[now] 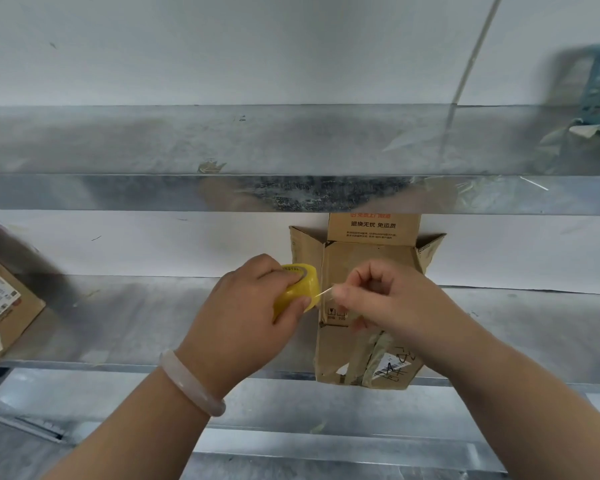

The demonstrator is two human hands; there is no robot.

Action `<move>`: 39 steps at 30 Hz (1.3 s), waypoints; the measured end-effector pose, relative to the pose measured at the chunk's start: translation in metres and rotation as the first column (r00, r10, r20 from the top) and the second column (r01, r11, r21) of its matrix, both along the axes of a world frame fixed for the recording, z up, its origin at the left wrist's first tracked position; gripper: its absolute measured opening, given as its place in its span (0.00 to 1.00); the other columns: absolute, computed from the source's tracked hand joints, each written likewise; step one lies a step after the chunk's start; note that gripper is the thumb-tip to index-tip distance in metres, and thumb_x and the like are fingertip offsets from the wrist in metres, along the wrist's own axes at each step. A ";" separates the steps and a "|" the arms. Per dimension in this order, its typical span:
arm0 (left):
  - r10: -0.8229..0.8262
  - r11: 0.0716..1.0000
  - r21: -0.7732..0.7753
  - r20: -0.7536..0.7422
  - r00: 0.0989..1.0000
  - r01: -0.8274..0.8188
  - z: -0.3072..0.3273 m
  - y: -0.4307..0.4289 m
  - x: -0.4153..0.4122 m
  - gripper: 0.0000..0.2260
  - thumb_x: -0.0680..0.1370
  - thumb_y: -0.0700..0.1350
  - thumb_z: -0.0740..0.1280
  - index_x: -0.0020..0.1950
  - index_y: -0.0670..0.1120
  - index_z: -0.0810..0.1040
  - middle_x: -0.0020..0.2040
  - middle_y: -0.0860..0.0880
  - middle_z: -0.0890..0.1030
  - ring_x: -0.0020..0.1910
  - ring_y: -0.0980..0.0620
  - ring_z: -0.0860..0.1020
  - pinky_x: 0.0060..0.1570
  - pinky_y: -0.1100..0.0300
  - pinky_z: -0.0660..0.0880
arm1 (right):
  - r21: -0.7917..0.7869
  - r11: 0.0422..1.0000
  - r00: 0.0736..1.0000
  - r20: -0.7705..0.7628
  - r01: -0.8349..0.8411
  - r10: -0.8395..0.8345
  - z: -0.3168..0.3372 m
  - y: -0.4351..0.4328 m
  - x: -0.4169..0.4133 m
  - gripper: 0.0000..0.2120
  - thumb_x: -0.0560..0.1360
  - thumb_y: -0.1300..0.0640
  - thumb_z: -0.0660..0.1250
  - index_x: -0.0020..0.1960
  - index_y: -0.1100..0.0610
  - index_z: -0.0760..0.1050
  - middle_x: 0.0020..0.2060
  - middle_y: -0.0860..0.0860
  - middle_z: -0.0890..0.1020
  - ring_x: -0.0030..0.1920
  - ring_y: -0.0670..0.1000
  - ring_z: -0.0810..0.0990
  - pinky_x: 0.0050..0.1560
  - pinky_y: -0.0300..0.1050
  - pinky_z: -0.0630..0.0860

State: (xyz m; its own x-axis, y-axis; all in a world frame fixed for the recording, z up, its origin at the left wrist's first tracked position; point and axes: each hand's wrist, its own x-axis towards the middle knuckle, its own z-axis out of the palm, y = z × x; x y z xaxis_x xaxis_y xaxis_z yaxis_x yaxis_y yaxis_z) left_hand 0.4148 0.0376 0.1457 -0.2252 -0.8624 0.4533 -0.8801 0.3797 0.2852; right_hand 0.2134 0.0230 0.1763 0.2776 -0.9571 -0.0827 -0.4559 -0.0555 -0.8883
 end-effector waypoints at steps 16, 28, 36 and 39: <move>-0.024 0.907 0.330 -0.579 0.815 0.261 -0.002 0.007 0.023 0.18 0.72 0.64 0.60 0.38 0.50 0.76 0.32 0.50 0.75 0.33 0.57 0.72 0.35 0.64 0.68 | 0.004 0.995 0.948 0.302 0.100 -0.097 0.000 -0.002 -0.006 0.10 0.75 0.67 0.69 0.42 0.62 0.67 0.35 0.58 0.86 0.39 0.55 0.86 0.40 0.51 0.83; 0.044 0.988 0.154 -0.217 0.975 -0.010 -0.016 -0.002 0.040 0.19 0.75 0.65 0.54 0.31 0.55 0.69 0.27 0.53 0.71 0.29 0.54 0.71 0.29 0.59 0.63 | 0.071 0.944 0.856 0.405 0.321 -0.322 -0.018 0.011 -0.062 0.11 0.72 0.69 0.70 0.39 0.61 0.68 0.34 0.61 0.84 0.37 0.58 0.86 0.41 0.53 0.83; 0.023 0.998 -0.065 0.161 0.987 -0.013 -0.039 -0.016 0.020 0.27 0.72 0.72 0.54 0.36 0.51 0.78 0.31 0.56 0.74 0.29 0.55 0.71 0.31 0.63 0.67 | 0.174 0.909 0.824 0.384 0.378 -0.416 -0.049 0.021 -0.099 0.43 0.37 0.34 0.82 0.38 0.61 0.69 0.36 0.65 0.84 0.36 0.61 0.85 0.39 0.52 0.84; 0.040 0.992 -0.128 0.231 0.972 -0.010 -0.047 -0.018 0.014 0.30 0.73 0.73 0.52 0.36 0.49 0.79 0.31 0.53 0.74 0.29 0.52 0.73 0.34 0.59 0.70 | 0.178 0.904 0.840 0.335 0.388 -0.426 -0.056 0.022 -0.106 0.42 0.38 0.31 0.80 0.37 0.59 0.71 0.36 0.63 0.84 0.37 0.61 0.85 0.47 0.59 0.82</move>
